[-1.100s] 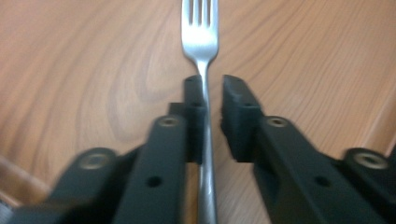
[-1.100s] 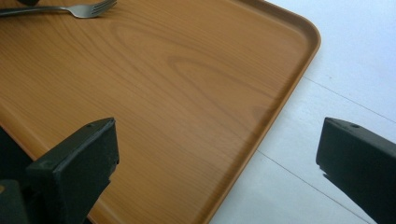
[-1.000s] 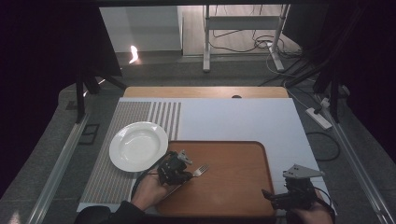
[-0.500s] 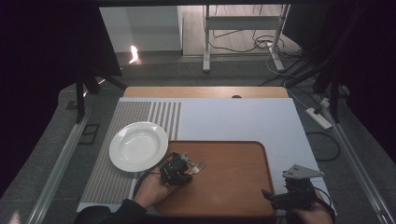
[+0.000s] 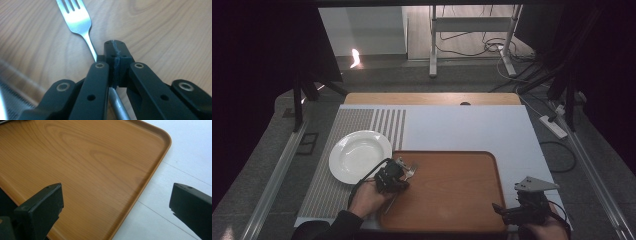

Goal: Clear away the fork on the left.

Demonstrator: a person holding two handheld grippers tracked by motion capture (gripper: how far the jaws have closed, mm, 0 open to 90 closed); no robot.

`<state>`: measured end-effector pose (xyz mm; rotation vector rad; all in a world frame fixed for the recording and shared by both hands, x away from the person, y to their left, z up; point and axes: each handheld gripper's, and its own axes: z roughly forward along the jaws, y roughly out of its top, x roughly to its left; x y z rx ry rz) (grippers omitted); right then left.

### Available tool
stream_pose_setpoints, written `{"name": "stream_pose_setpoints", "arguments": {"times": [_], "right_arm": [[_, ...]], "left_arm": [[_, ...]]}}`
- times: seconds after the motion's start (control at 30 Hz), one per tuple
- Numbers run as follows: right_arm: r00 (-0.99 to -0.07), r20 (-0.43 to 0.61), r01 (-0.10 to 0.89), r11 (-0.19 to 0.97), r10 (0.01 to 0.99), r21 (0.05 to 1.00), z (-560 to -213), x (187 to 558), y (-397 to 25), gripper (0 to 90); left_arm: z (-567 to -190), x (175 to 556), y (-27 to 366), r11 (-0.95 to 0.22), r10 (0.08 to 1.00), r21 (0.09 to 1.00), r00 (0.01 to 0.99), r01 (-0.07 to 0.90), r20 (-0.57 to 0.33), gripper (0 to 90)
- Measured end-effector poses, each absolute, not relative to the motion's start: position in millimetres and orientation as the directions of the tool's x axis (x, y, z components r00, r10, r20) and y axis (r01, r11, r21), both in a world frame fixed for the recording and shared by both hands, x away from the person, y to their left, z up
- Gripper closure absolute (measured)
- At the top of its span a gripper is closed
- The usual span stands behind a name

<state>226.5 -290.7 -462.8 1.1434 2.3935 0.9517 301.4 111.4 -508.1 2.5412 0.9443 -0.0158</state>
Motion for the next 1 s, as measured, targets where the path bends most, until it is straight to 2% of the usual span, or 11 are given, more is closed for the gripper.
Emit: {"name": "stream_pose_setpoints", "arguments": {"times": [0.43, 1.0], "right_arm": [[-0.628, -0.002, 0.564, 0.457, 0.778, 0.688, -462.9, 226.6, -290.5, 0.0], [-0.623, -0.003, 0.566, 0.454, 0.782, 0.688, -462.8, 226.8, -290.7, 0.0]], "left_arm": [[-509.1, 310.9, 132.9, -0.63, 0.681, 0.375, 0.716, 0.68, -0.153, 89.2], [-509.9, 312.4, 139.9, -0.615, 0.691, 0.381, 0.705, 0.69, -0.162, 87.1]]}}
